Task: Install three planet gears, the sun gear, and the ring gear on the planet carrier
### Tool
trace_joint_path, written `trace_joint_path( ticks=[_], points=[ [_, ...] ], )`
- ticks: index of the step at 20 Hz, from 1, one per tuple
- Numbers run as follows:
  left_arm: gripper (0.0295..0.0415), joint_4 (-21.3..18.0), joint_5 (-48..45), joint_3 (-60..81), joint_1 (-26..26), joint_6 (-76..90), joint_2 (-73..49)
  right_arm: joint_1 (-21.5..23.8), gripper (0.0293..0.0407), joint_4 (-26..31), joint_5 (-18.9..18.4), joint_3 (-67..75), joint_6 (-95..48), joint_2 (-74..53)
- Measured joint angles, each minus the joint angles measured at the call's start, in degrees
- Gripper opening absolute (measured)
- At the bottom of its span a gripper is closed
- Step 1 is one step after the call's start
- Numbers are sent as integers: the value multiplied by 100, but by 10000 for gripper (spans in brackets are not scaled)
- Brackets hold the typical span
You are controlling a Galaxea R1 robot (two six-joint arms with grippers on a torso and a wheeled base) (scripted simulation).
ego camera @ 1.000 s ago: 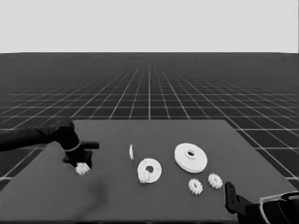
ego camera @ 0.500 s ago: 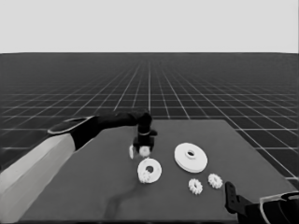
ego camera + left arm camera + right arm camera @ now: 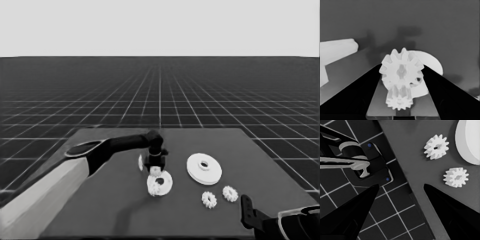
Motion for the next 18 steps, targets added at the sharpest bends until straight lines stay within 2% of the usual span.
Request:
trace_joint_path(
  ticks=[2,3,4,5,7,12,14,18],
  points=[
    [313,6,-5,-10,7,5,3,0,385,0,0,0,0,0],
    [345,7,-7,-12,8,6,4,0,385,0,0,0,0,0],
    [372,8,-8,-13,9,6,4,0,385,0,0,0,0,0],
    [381,8,-8,-14,9,7,4,0,385,0,0,0,0,0],
    [384,9,-8,-14,9,7,5,0,385,0,0,0,0,0],
    [385,9,-9,-15,9,7,5,0,385,0,0,0,0,0],
    [385,-426,299,557,-504,-306,-188,0,385,0,0,0,0,0],
    [385,-670,400,676,-780,-373,-221,0,385,0,0,0,0,0]
  ],
)
